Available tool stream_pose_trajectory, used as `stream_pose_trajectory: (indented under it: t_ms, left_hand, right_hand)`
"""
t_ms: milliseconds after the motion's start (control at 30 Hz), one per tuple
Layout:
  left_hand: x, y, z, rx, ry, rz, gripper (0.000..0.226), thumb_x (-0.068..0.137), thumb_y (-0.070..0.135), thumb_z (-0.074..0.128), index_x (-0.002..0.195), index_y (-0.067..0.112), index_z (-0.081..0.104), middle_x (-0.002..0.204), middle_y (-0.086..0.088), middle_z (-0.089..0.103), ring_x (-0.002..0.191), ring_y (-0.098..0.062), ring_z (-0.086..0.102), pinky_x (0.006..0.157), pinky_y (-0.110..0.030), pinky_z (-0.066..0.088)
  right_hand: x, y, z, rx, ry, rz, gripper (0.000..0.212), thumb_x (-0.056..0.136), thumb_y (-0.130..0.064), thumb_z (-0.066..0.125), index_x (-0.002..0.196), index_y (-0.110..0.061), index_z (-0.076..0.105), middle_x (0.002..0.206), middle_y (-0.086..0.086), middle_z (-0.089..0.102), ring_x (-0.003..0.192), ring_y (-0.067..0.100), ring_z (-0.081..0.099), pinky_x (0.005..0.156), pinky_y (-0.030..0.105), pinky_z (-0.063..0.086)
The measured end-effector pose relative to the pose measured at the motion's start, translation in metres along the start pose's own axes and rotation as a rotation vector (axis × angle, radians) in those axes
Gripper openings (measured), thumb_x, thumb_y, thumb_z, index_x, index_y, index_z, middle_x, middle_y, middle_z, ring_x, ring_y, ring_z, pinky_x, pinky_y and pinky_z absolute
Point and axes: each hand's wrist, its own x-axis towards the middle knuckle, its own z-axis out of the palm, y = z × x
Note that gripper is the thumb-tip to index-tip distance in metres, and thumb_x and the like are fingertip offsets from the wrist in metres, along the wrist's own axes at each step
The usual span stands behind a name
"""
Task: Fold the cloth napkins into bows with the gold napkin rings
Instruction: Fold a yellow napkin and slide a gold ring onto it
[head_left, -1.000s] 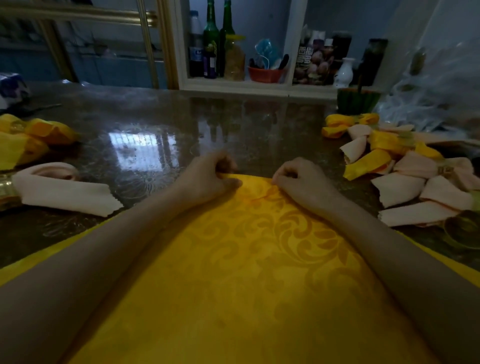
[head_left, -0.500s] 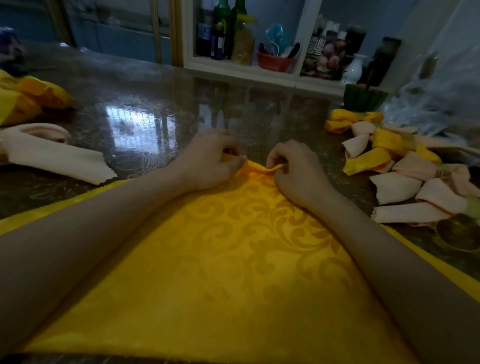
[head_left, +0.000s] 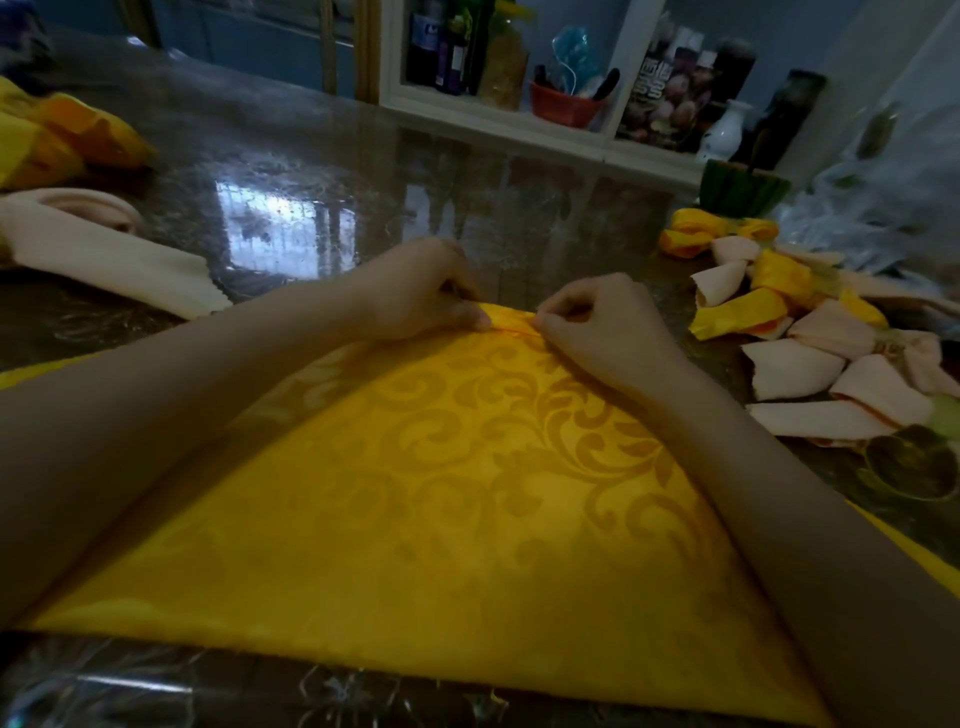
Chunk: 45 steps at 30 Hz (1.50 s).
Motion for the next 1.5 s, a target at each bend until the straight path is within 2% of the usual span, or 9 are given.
stream_pose_trajectory:
  t_ms: [133,233,300,533,700,934,1134,1334,1500]
  left_hand:
    - [0.000,0.006,0.004,-0.004,0.035,-0.026,0.023,0.091,0.022,0.058,0.110,0.012,0.065,0.100,0.003,0.054,0.088,-0.009,0.049,0.071,-0.015,0.037]
    - [-0.002,0.008,0.007,0.018,0.101,-0.035,0.007,0.091,0.017,0.056,0.096,0.022,0.059,0.096,0.005,0.052,0.086,-0.009,0.047,0.072,-0.020,0.036]
    - [-0.004,0.011,0.006,0.055,0.117,-0.033,0.015,0.088,0.012,0.058,0.091,0.025,0.052,0.095,0.006,0.049,0.087,-0.011,0.047,0.073,-0.024,0.037]
    - [-0.009,0.027,0.003,0.090,0.013,-0.051,0.021,0.087,0.026,0.058,0.100,0.012,0.068,0.097,-0.007,0.063,0.088,-0.020,0.060,0.080,-0.037,0.053]
    - [-0.006,0.022,0.002,0.002,-0.013,-0.070,0.010,0.088,0.024,0.061,0.095,0.016,0.063,0.097,-0.002,0.063,0.088,-0.013,0.056,0.073,-0.024,0.043]
    - [-0.004,0.016,-0.001,-0.018,-0.050,-0.087,0.029,0.088,0.025,0.062,0.114,0.014,0.060,0.096,0.006,0.052,0.084,-0.006,0.047,0.062,-0.012,0.036]
    - [-0.004,0.013,0.002,-0.027,-0.002,-0.079,0.021,0.088,0.025,0.062,0.106,0.014,0.063,0.093,0.006,0.054,0.084,-0.008,0.049,0.063,-0.014,0.035]
    - [-0.007,0.018,-0.003,0.020,0.013,-0.050,0.006,0.086,0.020,0.063,0.091,0.020,0.060,0.090,0.004,0.053,0.082,-0.012,0.049,0.063,-0.020,0.038]
    - [-0.008,0.028,-0.013,0.058,-0.143,-0.092,0.015,0.084,0.010,0.062,0.089,0.023,0.056,0.076,0.010,0.046,0.067,-0.005,0.045,0.055,-0.016,0.036]
  right_hand:
    - [-0.001,-0.001,0.000,0.061,0.051,-0.010,0.019,0.083,-0.012,0.065,0.094,-0.027,0.062,0.081,-0.016,0.058,0.090,0.007,0.059,0.092,0.041,0.048]
    - [-0.002,-0.003,-0.001,0.080,0.050,-0.014,0.025,0.081,-0.007,0.064,0.099,-0.024,0.059,0.077,-0.013,0.056,0.077,0.003,0.055,0.088,0.041,0.049]
    - [-0.003,-0.005,0.000,0.011,0.048,-0.064,0.023,0.079,-0.006,0.063,0.092,-0.025,0.060,0.078,-0.013,0.054,0.082,0.007,0.055,0.086,0.042,0.048]
    - [-0.006,-0.013,-0.009,-0.058,-0.167,-0.111,0.024,0.084,-0.011,0.060,0.072,-0.031,0.058,0.086,-0.013,0.049,0.082,0.005,0.051,0.065,0.016,0.040]
    - [-0.003,-0.009,-0.011,0.019,-0.159,-0.103,0.021,0.089,-0.016,0.060,0.075,-0.032,0.065,0.073,-0.019,0.052,0.068,-0.018,0.050,0.057,-0.003,0.036]
    - [-0.003,-0.002,-0.013,0.015,-0.205,-0.060,0.025,0.090,-0.010,0.059,0.109,-0.025,0.063,0.090,-0.019,0.054,0.082,-0.003,0.051,0.067,0.006,0.039]
    - [-0.007,0.000,-0.025,0.103,-0.291,0.006,0.011,0.087,-0.022,0.065,0.095,-0.029,0.066,0.088,-0.013,0.059,0.080,-0.001,0.055,0.063,0.011,0.040]
    - [-0.007,-0.007,-0.018,-0.001,-0.152,-0.055,0.018,0.082,-0.012,0.068,0.080,-0.028,0.061,0.073,-0.011,0.056,0.062,0.000,0.051,0.052,0.005,0.038]
    - [-0.010,-0.015,-0.020,-0.136,-0.152,-0.155,0.025,0.077,-0.002,0.065,0.074,-0.026,0.059,0.077,-0.011,0.053,0.065,0.001,0.048,0.056,0.003,0.037]
